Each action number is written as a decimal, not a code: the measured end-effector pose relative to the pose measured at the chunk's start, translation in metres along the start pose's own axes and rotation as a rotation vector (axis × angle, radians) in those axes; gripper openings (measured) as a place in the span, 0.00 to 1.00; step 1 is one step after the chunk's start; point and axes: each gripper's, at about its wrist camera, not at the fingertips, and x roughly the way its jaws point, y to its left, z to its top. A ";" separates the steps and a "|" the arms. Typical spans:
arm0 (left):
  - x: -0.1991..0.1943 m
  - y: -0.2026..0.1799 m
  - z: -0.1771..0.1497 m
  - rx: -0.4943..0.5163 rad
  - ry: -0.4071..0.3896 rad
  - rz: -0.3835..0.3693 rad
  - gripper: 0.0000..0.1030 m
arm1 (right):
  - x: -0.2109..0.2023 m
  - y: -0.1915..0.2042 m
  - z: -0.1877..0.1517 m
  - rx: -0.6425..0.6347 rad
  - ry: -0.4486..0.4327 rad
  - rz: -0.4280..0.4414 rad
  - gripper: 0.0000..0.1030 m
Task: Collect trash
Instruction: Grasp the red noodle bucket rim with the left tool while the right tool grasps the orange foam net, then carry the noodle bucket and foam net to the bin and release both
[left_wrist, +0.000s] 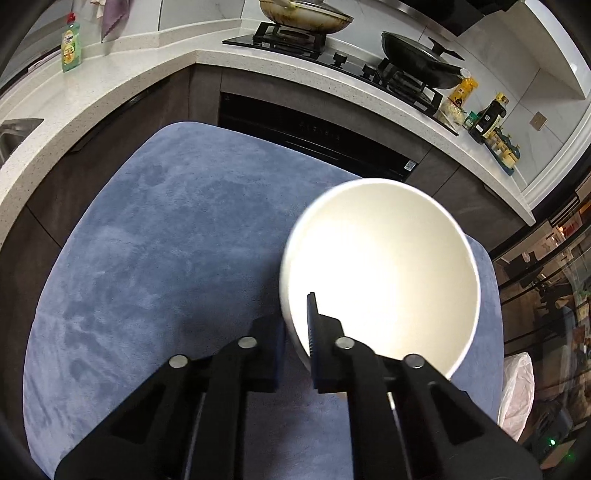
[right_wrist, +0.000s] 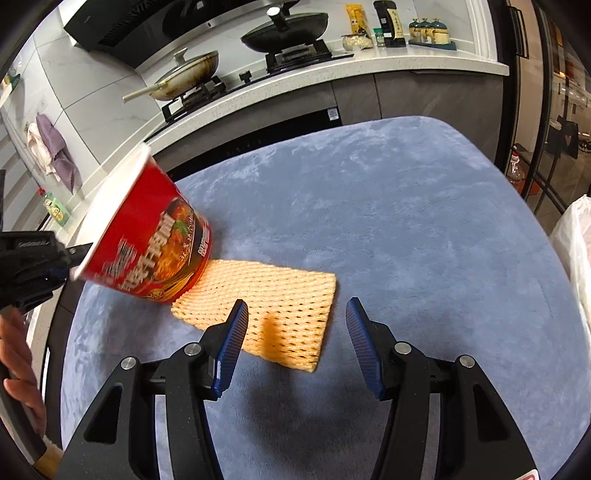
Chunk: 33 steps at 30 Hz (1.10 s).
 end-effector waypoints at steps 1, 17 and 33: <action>-0.002 0.002 0.000 -0.005 -0.001 -0.005 0.05 | 0.003 0.000 -0.001 -0.001 0.006 0.006 0.52; -0.030 -0.010 -0.009 0.066 -0.070 0.032 0.03 | 0.000 0.001 -0.009 0.015 0.010 0.054 0.09; -0.066 -0.118 -0.050 0.258 -0.066 -0.094 0.04 | -0.130 -0.063 0.011 0.056 -0.266 -0.089 0.08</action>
